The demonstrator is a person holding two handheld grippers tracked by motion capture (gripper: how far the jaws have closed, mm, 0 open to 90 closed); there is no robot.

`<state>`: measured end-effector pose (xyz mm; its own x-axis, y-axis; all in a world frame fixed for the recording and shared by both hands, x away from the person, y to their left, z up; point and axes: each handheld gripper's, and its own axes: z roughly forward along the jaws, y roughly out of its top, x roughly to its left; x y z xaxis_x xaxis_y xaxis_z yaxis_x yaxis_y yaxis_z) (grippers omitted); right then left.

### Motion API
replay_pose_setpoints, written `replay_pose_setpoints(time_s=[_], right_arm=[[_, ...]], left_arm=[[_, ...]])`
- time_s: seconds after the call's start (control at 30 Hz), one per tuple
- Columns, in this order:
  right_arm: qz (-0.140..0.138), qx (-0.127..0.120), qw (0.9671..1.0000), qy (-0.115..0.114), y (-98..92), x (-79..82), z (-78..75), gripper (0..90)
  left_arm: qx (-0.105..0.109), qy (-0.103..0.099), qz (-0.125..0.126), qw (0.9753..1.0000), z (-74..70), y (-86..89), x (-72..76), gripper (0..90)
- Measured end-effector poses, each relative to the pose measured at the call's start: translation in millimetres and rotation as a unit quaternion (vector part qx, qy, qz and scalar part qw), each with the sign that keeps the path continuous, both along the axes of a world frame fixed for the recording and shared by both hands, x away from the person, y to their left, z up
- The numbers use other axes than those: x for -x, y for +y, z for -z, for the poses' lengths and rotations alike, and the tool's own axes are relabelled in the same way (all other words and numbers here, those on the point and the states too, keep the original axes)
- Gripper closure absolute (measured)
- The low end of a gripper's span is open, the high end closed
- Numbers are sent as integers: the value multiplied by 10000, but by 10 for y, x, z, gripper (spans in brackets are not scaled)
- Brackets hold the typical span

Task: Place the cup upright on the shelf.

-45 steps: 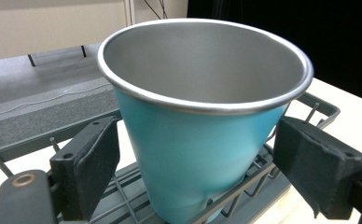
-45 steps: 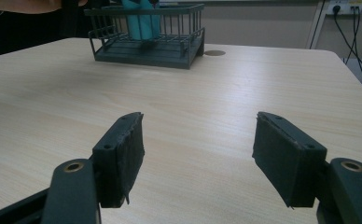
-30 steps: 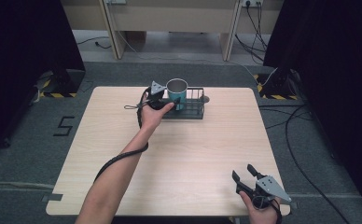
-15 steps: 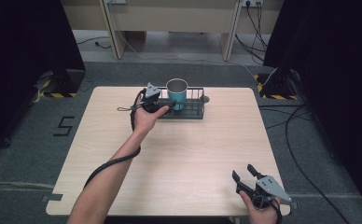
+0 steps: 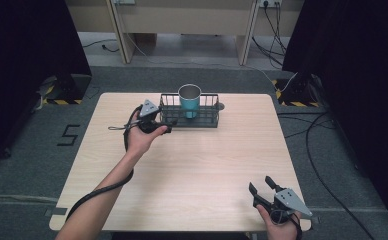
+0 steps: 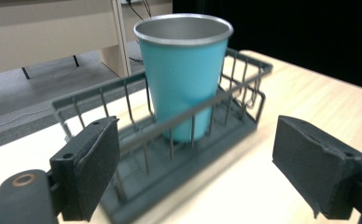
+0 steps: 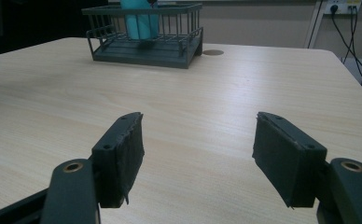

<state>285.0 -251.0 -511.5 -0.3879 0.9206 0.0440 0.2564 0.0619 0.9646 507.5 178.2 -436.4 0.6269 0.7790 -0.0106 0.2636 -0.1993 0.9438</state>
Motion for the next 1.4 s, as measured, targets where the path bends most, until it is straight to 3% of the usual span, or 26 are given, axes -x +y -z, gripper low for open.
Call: replay_pose_setpoints(time_s=[0.43, 0.9, 1.07, 1.4], right_arm=[[24, -4, 10000, 5, -2, -1, 0, 338], [45, -7, 10000, 14, 0, -1, 0, 338], [45, 10, 10000, 20, 4, 0, 0, 337], [55, 28, 10000, 33, 5, -1, -1, 336]], left_arm=[[-36, -16, 155, 9999, 105, 442, 566, 145], [-144, -14, -26, 9999, 337, 952, 1233, 145], [-160, 107, -75, 9998, 461, 1074, 1456, 145], [-21, 211, -234, 9995, 661, 1193, 1642, 145]])
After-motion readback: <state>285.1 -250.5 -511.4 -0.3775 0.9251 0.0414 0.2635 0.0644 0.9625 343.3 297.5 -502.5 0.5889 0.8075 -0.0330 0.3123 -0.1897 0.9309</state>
